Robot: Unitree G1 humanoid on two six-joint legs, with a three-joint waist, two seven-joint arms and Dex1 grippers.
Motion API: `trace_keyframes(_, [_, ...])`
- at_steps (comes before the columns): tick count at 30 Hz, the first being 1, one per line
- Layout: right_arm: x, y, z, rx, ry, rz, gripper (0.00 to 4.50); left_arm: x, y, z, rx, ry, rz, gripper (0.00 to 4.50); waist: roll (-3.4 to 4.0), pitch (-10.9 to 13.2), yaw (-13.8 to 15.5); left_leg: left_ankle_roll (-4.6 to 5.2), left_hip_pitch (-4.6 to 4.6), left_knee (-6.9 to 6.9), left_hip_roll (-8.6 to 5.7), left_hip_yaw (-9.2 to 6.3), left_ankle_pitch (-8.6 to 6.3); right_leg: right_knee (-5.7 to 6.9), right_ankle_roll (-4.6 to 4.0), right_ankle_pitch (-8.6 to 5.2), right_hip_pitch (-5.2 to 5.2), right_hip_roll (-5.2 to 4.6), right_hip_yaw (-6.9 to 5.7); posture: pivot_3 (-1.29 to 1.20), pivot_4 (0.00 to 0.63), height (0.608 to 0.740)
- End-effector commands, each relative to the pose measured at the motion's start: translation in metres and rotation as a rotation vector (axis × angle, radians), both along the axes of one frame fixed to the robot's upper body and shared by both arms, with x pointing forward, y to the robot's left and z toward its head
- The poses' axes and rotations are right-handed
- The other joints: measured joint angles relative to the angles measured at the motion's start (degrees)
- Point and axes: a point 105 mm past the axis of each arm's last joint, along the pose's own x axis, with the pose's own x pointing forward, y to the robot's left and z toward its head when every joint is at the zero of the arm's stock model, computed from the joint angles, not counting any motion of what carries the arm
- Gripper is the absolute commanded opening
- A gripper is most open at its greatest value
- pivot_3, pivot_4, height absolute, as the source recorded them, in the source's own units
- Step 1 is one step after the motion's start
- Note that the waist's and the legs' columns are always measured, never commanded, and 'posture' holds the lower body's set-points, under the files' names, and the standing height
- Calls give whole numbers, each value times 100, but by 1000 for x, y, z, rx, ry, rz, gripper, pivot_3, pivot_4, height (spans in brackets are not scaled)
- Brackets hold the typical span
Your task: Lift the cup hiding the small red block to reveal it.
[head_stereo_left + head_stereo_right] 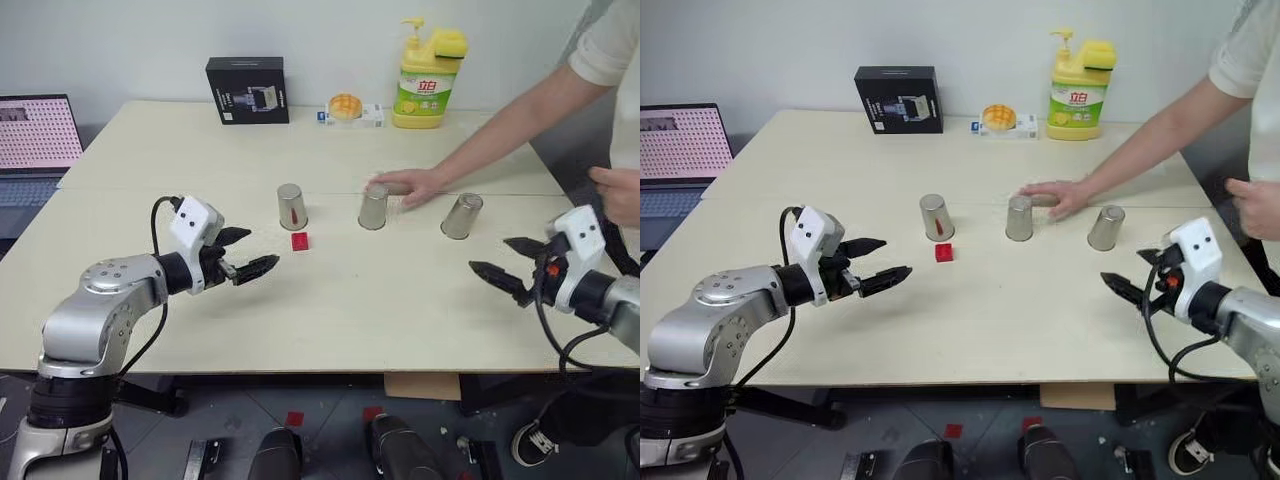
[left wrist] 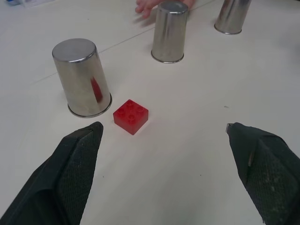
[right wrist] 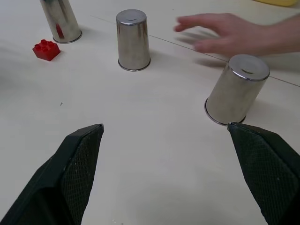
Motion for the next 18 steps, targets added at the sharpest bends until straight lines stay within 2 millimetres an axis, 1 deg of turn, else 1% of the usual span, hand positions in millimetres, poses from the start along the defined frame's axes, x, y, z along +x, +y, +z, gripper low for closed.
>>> trace_keyframes(1, [-3, 0, 7, -10, -27, 18, 4500, -3, -8, 10, 16, -34, -50, 4476, 0, 0, 2, 0, -1, -1, 0, 0, 0, 0, 0, 0, 0, 0, 0, 0, 150, 740])
trace_keyframes(12, [-6, 1, 3, -9, -17, 24, 4500, -2, -9, 6, 29, -36, -62, 4476, 0, 0, 8, 0, -6, 2, 0, 0, 0, 0, 1, 0, -1, 0, 1, 0, 150, 740])
trace_keyframes(18, [-6, 2, 2, -14, -13, 30, 4500, -3, -5, 2, 44, -27, -60, 4476, 0, 0, 8, 0, -6, 1, 0, 0, 0, 0, 0, 0, -2, 0, 1, 0, 150, 740])
